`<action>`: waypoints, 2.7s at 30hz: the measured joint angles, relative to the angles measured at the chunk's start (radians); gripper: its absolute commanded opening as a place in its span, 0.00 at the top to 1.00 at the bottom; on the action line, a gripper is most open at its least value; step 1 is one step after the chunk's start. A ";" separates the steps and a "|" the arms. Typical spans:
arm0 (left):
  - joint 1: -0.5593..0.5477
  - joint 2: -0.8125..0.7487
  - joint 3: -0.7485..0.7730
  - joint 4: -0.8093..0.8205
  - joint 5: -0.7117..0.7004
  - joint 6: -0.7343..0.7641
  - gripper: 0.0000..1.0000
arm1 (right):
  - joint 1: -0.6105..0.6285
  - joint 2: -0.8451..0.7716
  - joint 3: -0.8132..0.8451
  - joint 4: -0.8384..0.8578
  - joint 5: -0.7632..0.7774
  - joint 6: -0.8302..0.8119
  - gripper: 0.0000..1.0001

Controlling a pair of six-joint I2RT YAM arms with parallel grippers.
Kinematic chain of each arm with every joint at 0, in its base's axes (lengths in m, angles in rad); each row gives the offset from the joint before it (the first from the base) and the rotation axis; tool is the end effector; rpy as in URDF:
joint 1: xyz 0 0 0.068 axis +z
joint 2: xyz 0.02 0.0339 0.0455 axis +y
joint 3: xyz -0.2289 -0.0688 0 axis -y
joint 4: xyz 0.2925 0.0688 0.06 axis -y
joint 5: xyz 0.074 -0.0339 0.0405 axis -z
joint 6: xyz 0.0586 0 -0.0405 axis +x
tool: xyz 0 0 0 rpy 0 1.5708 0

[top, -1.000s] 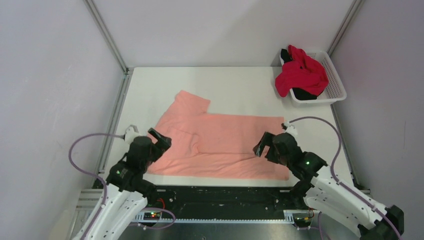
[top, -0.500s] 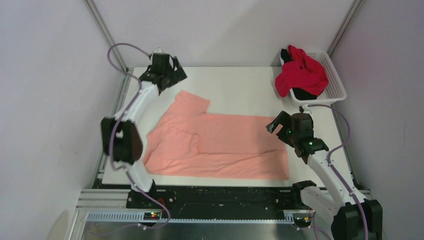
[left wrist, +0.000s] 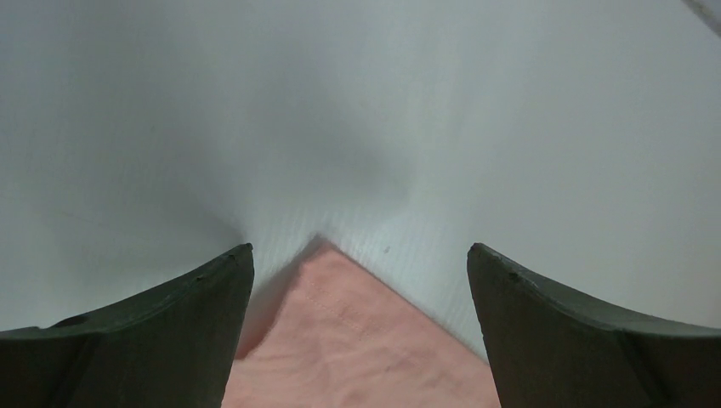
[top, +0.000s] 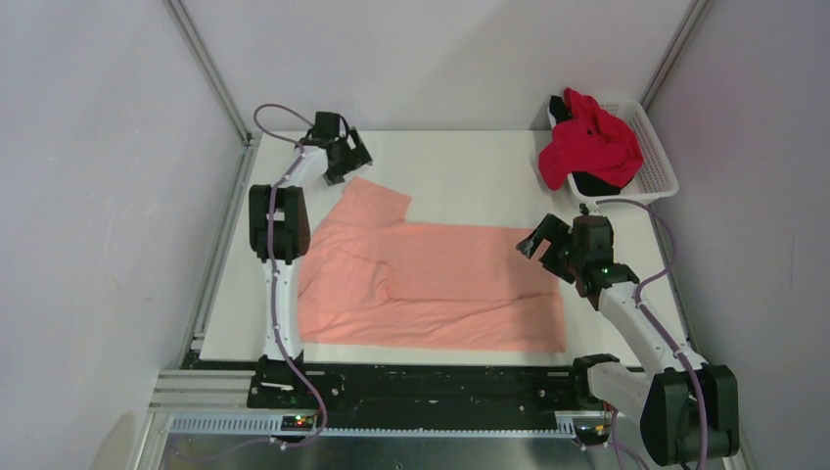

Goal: Fold and stack the t-shirts
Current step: Grab the side of the flattened tshirt furthest away from the robot with both arms

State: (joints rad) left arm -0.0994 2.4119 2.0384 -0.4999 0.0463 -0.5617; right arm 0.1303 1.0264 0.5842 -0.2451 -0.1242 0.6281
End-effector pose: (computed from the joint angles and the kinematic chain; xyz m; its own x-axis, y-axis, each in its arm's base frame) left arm 0.5669 -0.0593 0.1136 -0.7141 -0.4635 -0.5246 -0.2973 0.8793 -0.3721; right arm 0.2902 0.0454 0.1545 -0.6406 0.5041 -0.5793 0.1885 0.8345 0.5178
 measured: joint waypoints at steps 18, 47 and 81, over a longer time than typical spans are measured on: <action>-0.027 -0.022 -0.074 0.038 0.164 -0.026 0.32 | -0.019 0.020 0.000 0.010 -0.021 -0.005 0.01; -0.124 -0.058 -0.082 -0.091 0.036 0.180 1.00 | 0.068 0.658 0.570 -0.210 0.510 -0.037 0.10; -0.141 -0.349 -0.407 0.055 0.028 0.188 1.00 | 0.126 0.996 0.822 -0.537 0.745 0.105 1.00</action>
State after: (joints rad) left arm -0.2401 2.0632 1.6318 -0.4450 0.0746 -0.3737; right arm 0.2558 2.0224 1.4063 -0.7822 0.6205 0.7334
